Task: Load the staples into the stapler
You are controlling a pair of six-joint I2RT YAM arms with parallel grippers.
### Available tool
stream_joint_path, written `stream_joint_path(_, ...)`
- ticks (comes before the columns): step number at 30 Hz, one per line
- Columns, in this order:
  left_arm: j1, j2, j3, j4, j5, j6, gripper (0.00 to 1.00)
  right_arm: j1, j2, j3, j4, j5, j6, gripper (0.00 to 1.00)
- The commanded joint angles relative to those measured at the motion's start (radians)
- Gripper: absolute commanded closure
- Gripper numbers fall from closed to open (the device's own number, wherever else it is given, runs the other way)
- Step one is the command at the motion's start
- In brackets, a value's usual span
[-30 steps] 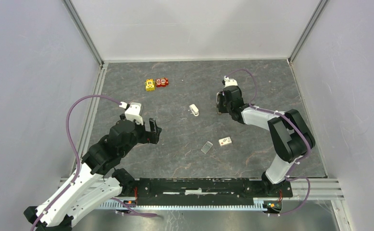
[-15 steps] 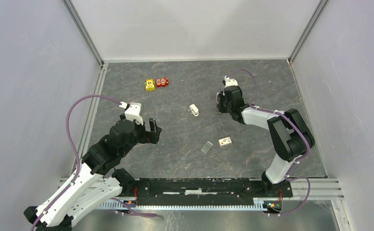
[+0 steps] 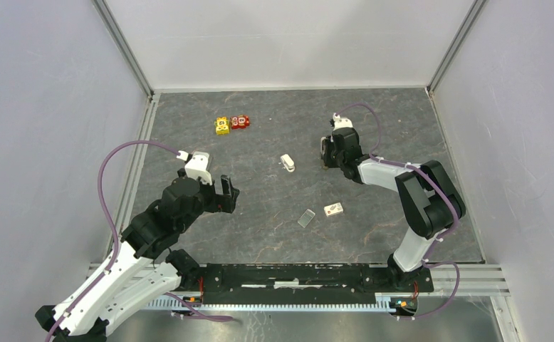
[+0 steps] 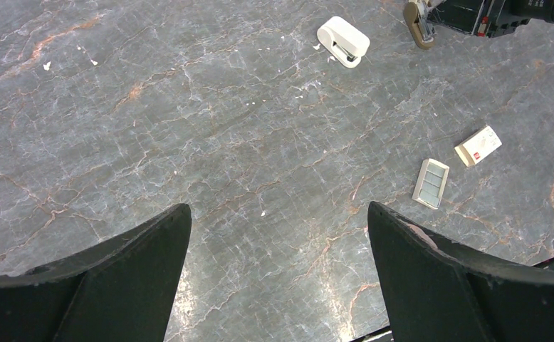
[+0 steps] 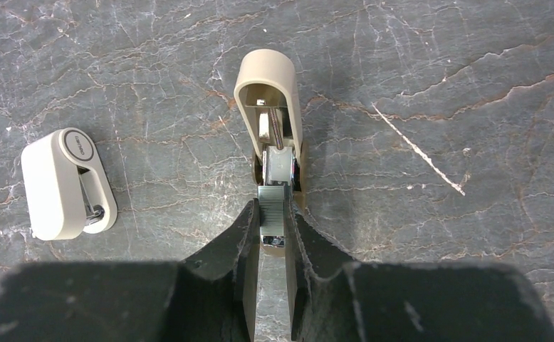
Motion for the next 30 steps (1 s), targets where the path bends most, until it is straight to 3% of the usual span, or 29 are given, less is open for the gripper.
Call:
stream_joint_path(1, -0.004, 0.001, 0.0, 0.013, -0.024, 0.054, 0.0, -0.005, 0.012, -0.004, 0.04, -0.004, 0.009, 0.78)
stream_joint_path(30, -0.004, -0.003, 0.0, 0.015, -0.023, 0.054, 0.0, -0.013, 0.037, 0.018, 0.024, -0.019, -0.001, 0.78)
